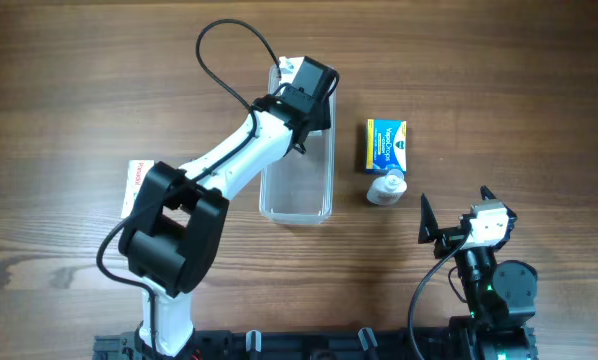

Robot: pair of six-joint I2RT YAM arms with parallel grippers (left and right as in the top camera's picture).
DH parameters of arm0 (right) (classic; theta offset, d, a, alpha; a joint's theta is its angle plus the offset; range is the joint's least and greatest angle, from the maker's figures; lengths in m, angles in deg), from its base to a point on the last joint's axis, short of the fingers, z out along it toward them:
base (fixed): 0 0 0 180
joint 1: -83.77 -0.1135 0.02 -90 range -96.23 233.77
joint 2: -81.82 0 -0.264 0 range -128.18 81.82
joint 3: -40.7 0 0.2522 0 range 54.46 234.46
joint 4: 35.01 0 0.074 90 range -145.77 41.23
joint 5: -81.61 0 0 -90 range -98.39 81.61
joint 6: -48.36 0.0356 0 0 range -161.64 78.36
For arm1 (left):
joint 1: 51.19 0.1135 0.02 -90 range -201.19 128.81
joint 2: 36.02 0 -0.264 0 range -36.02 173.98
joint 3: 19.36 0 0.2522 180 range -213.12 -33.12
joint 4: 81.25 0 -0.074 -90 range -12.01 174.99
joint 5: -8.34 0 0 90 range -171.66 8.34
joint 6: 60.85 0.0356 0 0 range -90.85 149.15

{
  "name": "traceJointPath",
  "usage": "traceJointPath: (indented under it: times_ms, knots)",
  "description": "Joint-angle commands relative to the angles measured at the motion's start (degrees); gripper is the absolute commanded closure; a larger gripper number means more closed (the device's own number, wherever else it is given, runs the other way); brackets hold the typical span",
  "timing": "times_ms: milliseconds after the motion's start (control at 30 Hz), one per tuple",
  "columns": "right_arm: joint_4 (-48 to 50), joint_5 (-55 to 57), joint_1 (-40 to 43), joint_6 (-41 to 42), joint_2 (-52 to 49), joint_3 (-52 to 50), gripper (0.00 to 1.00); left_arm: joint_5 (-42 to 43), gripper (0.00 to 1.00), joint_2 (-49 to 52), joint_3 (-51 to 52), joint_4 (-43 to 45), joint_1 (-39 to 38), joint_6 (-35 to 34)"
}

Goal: Pack container
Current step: 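Carry the Hansaplast box with the left gripper over the container, then lower the Hansaplast box into the container and open the left gripper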

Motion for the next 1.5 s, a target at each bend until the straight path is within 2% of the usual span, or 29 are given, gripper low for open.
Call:
traceJointPath:
  times_ms: [0, 67, 167, 233, 367, 500, 533, 600, 667, 733, 767, 900, 1000, 1167, 1467]
  knots:
    - [0.2, -1.0, 0.3, -0.3, 0.2, -0.1, 0.0, -2.2, 0.22, 1.0, 0.0, 0.9, 0.0, 1.0]
    - [0.2, -1.0, 0.3, -0.3, 0.2, -0.1, 0.0, -2.2, 0.19, 1.0, 0.0, 1.5, 0.0, 2.8]
    - [0.2, -1.0, 0.3, -0.3, 0.2, -0.1, 0.0, -2.2, 0.09, 1.0, 0.0, 1.8, 0.0, 4.1]
    - [0.2, -1.0, 0.3, -0.3, 0.2, -0.1, 0.0, -2.2, 0.07, 1.0, 0.0, 2.1, 0.0, 4.3]
    - [0.2, -1.0, 0.3, -0.3, 0.2, -0.1, 0.0, -2.1, 0.08, 0.5, 0.0, 2.9, -0.1, 5.5]
    - [0.2, -1.0, 0.3, -0.3, 0.2, -0.1, 0.0, -2.1, 0.15, -2.0, 0.0, 1.2, -0.3, 5.5]
    - [0.2, -1.0, 0.3, -0.3, 0.2, -0.1, 0.0, -2.2, 0.2, -2.9, 0.0, 0.6, -0.3, 5.5]
    - [0.2, -1.0, 0.3, -0.3, 0.2, -0.1, 0.0, -2.1, 0.45, -4.9, 0.0, -1.0, -0.3, 5.4]
    - [0.2, -1.0, 0.3, -0.3, 0.2, -0.1, 0.0, -2.0, 0.75, -6.4, 0.0, -2.9, -0.3, 5.4]
    - [0.2, -1.0, 0.3, -0.3, 0.2, -0.1, 0.0, -1.9, 0.93, -7.3, 0.0, -5.2, -0.5, 5.2]
    - [0.2, -1.0, 0.3, -0.3, 0.2, -0.1, 0.0, -1.8, 0.96, -7.6, 0.0, -6.6, -0.7, 5.2]
    - [0.2, -1.0, 0.3, -0.3, 0.2, -0.1, 0.0, 1.4, 0.96, -7.6, 0.0, -13.4, -1.7, 4.3]
    - [0.2, -1.0, 0.3, -0.3, 0.2, -0.1, 0.0, 2.0, 0.96, -7.6, 0.0, -19.7, -2.6, 0.8]
    - [0.2, -1.0, 0.3, -0.3, 0.2, -0.1, 0.0, 6.2, 0.96, -7.6, 0.4, -25.9, -3.6, 0.5]
    - [0.2, -1.0, 0.3, -0.3, 0.2, -0.1, 0.0, 8.1, 0.96, -6.6, 4.1, -22.2, -3.6, -0.8]
